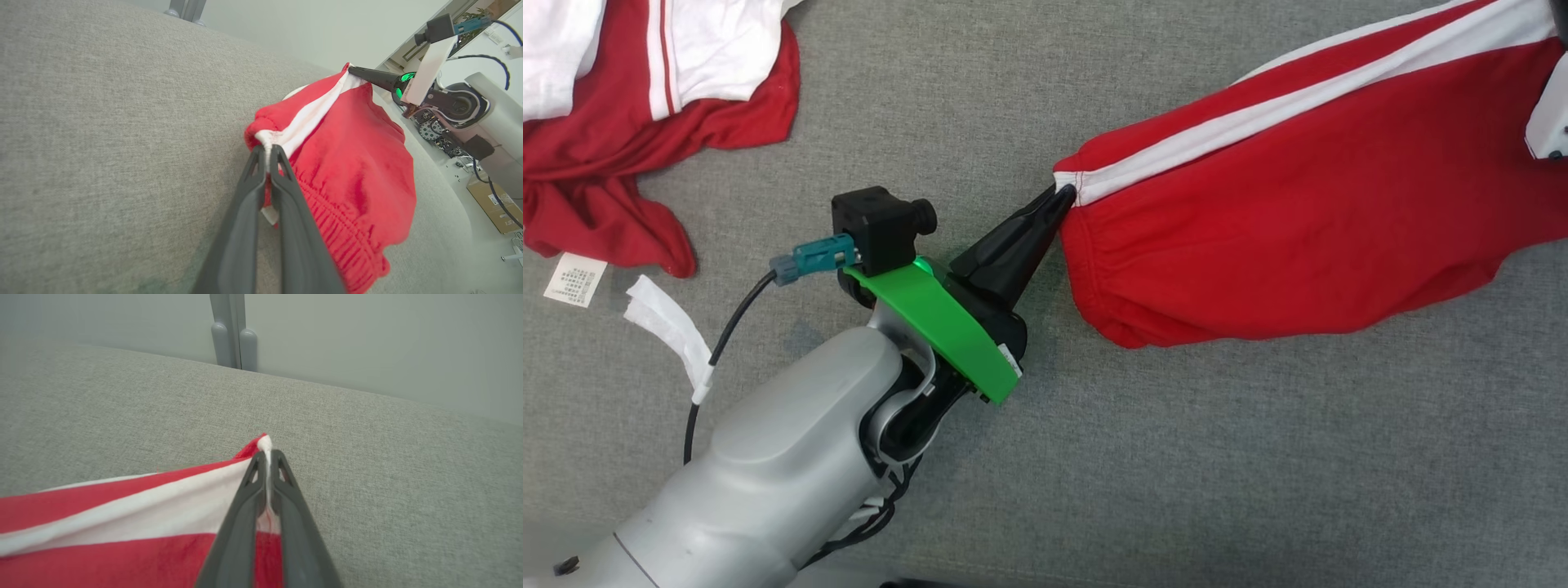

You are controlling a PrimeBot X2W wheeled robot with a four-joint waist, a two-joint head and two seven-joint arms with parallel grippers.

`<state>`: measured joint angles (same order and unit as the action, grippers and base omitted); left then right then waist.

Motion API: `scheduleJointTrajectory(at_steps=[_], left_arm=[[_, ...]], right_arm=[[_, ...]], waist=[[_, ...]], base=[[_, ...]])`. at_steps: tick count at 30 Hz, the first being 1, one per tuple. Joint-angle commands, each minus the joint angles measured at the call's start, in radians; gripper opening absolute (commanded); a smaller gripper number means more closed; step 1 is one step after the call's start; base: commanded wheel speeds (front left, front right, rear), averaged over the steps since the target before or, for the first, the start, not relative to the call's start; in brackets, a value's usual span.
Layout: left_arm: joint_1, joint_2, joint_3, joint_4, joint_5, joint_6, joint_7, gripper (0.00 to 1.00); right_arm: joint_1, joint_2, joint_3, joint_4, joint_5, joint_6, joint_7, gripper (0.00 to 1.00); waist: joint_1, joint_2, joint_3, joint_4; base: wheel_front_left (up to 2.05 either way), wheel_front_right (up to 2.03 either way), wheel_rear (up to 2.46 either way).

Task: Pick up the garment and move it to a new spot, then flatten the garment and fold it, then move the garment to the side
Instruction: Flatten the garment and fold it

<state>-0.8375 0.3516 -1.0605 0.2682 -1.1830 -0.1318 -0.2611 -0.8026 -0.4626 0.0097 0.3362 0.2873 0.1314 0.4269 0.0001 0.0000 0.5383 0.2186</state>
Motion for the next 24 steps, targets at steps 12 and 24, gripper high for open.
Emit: scheduleJointTrajectory(at_steps=[12,24], left_arm=[[0.193,-0.024,0.224,0.005,0.272,0.043,-0.004,1.00],[0.624,-0.160,0.516,-0.209,0.690,0.217,-0.003,1.00]], right_arm=[[0.190,0.015,0.041,-0.053,0.072,-0.001,-0.191,1.00],[0.510,0.116,-0.082,-0.127,0.076,-0.001,-0.332,1.00]], waist=[[-0.0001,0.0000,-0.142,-0.025],[-0.0001,0.0000,-0.307,0.037]], base=[[0.00,0.00,0.00],[0.00,0.00,0.00]])
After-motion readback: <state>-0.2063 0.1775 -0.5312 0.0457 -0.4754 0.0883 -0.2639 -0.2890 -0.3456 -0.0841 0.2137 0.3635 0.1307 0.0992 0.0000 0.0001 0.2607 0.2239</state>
